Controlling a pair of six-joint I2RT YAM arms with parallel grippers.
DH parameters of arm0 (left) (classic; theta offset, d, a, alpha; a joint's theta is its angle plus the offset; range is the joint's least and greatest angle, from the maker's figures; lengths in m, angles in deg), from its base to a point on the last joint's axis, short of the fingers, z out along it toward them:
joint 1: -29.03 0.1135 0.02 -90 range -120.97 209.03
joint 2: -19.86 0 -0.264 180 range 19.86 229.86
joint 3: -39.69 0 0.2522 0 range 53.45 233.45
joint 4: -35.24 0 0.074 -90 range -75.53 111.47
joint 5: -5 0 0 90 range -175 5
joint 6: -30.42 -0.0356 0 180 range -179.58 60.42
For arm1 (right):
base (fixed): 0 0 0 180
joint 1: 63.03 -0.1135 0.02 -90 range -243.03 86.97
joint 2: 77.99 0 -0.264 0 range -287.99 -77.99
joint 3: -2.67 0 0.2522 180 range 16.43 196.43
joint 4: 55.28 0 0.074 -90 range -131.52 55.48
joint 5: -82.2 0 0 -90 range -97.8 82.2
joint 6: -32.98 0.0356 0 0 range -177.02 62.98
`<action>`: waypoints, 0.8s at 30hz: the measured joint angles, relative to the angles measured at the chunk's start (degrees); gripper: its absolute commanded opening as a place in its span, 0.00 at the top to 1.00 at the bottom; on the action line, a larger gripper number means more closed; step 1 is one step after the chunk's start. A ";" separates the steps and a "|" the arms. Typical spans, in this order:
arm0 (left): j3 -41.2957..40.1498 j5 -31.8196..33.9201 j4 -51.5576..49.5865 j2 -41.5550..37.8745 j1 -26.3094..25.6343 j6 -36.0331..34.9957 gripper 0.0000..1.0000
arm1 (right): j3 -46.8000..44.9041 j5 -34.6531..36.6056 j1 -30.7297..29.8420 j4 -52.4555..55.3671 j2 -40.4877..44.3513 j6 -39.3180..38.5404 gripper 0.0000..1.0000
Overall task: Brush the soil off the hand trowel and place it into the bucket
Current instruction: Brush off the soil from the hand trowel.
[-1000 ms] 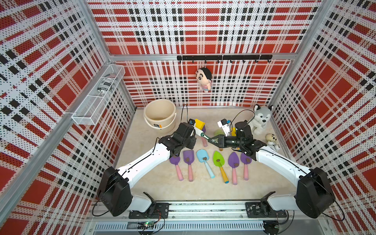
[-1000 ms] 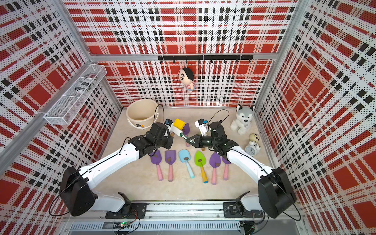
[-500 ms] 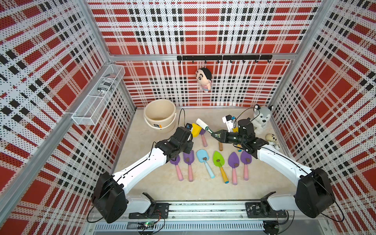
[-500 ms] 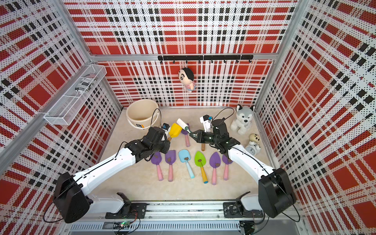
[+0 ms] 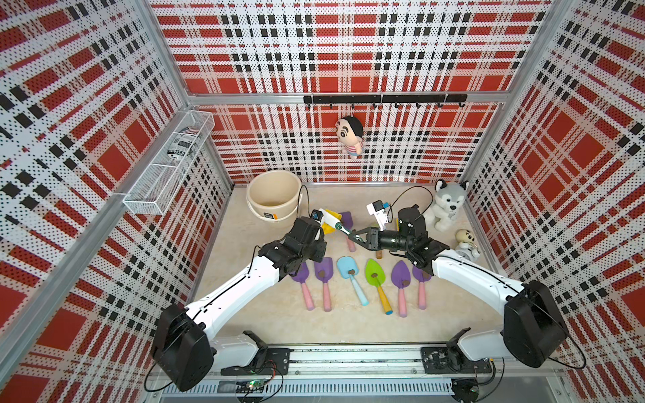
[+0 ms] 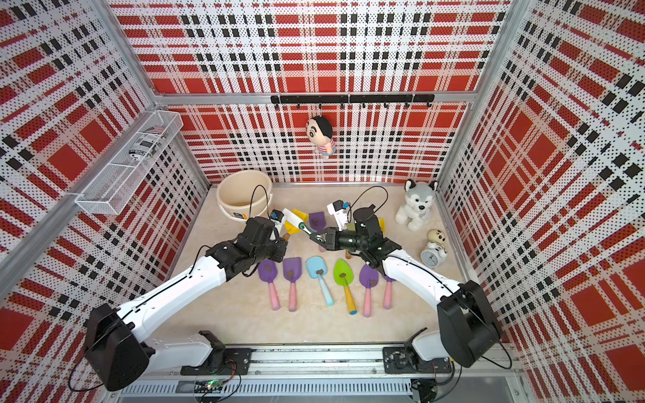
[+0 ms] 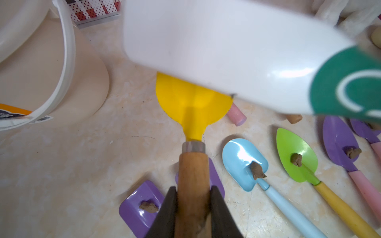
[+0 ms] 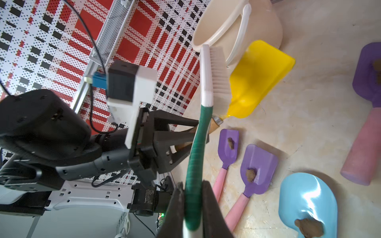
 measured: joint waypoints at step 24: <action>2.03 -9.29 -3.87 -6.56 7.56 0.68 1.00 | -1.46 17.51 7.41 3.80 7.28 -15.50 1.00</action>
